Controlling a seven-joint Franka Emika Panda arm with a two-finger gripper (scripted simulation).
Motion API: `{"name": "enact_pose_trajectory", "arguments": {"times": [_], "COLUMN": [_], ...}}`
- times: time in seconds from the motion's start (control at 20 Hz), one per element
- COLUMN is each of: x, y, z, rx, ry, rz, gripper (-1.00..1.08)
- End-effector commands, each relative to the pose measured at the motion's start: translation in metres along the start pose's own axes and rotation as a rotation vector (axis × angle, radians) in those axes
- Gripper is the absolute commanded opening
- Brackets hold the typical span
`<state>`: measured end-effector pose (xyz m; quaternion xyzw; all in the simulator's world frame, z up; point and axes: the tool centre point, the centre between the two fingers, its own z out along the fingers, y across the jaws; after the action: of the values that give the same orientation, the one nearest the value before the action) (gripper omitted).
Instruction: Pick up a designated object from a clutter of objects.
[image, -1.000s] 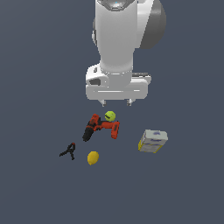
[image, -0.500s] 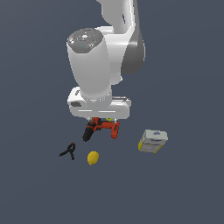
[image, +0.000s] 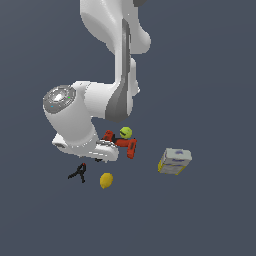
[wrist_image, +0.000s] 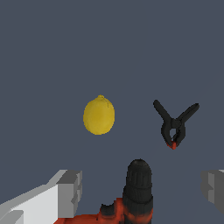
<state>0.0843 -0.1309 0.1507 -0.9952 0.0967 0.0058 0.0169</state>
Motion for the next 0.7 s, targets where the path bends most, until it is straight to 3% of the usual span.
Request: {"name": "enact_pose_trajectory", "arguments": {"times": [0.0,0.35,0.65], "x": [0.009,0.020,0.023], "y": [0.022,0.068,0.087], "z": [0.021,0.063,0.082], "rx": [-0.006,-0.023,-0.031], "ry": [0.005,0.013,0.016], "rz": [0.024,0.069,0.086], "gripper": [1.00,1.00,1.00]}}
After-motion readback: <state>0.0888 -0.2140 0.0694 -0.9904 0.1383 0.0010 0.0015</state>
